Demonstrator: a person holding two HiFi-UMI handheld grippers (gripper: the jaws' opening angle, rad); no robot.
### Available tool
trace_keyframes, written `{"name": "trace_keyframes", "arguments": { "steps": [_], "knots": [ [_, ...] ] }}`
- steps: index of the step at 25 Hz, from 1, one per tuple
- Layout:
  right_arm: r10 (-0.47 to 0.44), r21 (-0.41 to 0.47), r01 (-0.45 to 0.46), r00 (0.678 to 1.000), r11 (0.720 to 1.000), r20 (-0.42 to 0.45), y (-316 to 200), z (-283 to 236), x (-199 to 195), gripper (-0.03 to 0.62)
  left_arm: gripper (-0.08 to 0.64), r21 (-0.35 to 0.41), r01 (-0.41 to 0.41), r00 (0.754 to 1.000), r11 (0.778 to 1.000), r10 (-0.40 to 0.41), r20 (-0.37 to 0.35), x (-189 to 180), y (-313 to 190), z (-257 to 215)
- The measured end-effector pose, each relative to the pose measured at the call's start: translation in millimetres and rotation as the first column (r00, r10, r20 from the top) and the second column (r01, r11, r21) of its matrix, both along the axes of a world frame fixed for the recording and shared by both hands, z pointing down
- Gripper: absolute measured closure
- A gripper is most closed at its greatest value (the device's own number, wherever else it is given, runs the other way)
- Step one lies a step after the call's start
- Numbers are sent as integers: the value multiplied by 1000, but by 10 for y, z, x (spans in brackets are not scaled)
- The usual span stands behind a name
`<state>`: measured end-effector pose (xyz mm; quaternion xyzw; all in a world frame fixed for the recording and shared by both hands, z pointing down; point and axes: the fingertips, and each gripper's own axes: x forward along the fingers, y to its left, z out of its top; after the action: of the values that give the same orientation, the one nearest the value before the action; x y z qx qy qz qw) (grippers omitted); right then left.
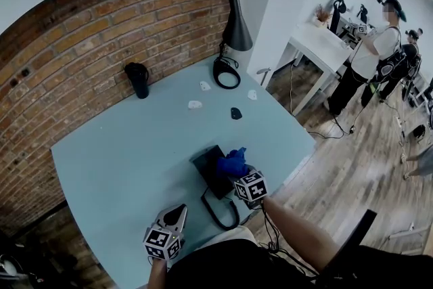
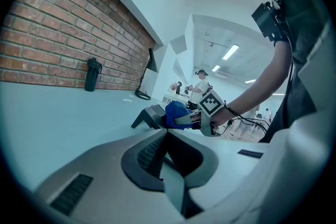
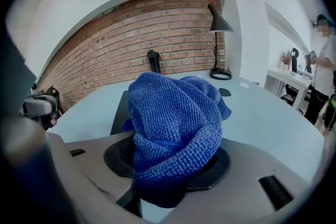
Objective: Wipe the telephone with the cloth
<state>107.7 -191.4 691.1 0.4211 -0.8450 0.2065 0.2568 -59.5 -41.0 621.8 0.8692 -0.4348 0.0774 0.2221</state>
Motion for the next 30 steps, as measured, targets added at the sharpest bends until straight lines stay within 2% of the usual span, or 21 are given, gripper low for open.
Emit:
{"name": "trace_keyframes", "arguments": {
  "steps": [24,30],
  "knots": [
    [14,-26,-14,1000,1000,-7,126,112,99,376,560,4,-7,1000,1000,7,4,9,-9,24],
    [41,-45,-41,999,998,-6,220,163,175,376,560,0,-7,1000,1000,7,4,16,0,29]
  ]
}}
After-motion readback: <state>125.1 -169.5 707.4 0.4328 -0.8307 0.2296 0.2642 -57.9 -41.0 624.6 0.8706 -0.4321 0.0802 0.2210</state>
